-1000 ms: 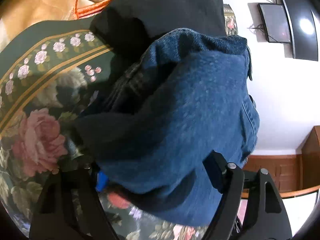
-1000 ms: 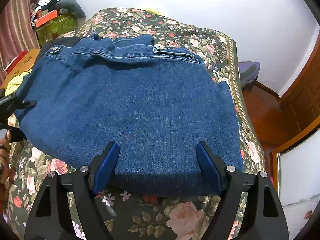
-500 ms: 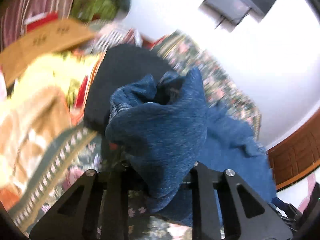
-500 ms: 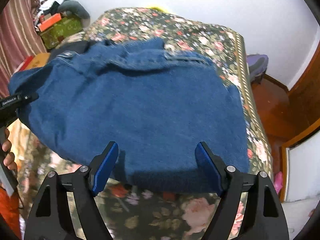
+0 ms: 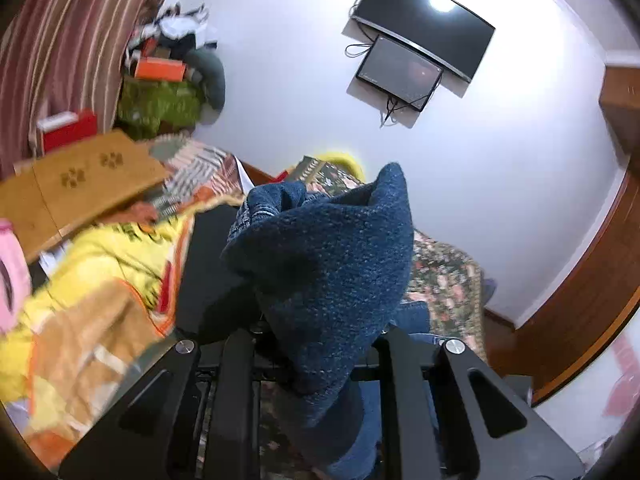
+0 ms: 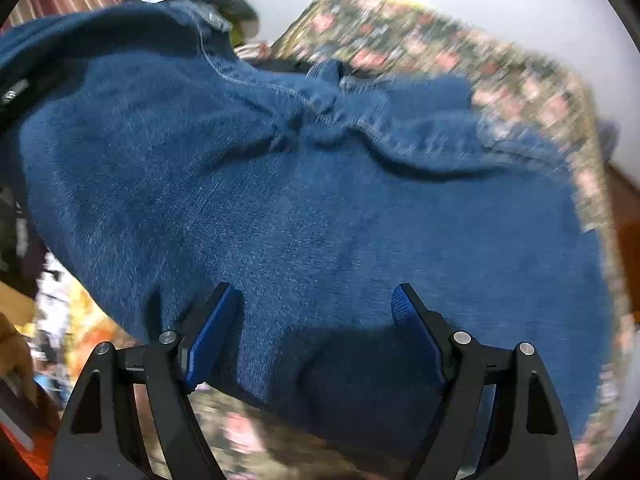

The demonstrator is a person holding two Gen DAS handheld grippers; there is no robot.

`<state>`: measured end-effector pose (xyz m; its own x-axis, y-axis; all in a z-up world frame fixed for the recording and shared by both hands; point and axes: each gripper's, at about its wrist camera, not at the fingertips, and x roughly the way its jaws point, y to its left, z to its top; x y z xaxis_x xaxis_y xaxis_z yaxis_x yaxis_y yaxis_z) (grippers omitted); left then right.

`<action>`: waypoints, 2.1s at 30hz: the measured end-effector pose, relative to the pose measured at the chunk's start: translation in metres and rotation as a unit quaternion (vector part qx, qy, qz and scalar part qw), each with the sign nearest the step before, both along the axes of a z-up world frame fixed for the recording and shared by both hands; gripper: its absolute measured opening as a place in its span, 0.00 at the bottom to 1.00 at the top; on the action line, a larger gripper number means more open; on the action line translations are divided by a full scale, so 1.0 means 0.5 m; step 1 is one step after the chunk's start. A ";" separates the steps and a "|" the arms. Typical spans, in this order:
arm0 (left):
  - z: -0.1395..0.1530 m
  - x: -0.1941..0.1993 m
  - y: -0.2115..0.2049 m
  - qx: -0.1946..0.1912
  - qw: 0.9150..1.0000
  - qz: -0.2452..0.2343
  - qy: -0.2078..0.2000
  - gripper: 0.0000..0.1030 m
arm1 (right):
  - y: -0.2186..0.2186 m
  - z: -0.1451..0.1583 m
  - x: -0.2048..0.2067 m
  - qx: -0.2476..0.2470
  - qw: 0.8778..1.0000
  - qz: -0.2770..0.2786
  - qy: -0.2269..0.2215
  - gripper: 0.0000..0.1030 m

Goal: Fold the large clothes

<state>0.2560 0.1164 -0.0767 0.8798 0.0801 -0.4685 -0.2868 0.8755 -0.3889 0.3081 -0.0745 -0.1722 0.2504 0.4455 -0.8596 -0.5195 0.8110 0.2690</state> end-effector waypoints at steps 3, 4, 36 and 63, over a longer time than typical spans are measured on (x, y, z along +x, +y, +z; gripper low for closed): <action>-0.009 0.014 -0.020 0.030 0.999 -0.006 0.021 0.16 | 0.016 -0.039 0.015 0.015 0.998 0.005 0.057 0.75; -0.014 0.018 -0.025 0.035 0.999 -0.008 0.025 0.16 | 0.016 -0.042 0.016 0.013 0.998 0.006 0.060 0.75; -0.200 0.066 -0.545 0.268 0.881 -0.357 0.157 0.25 | -0.433 0.126 -0.119 -0.081 0.976 -0.176 -0.102 0.75; -0.195 0.040 -0.239 0.158 0.932 -0.249 0.210 0.65 | -0.212 0.145 -0.073 -0.066 0.985 -0.103 -0.123 0.75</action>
<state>0.2758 -0.0031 -0.1741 0.5888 -0.0981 -0.8023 0.1177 0.9924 -0.0350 0.2717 -0.1804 -0.0999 0.5317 0.2511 -0.8089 -0.3761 0.9257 0.0402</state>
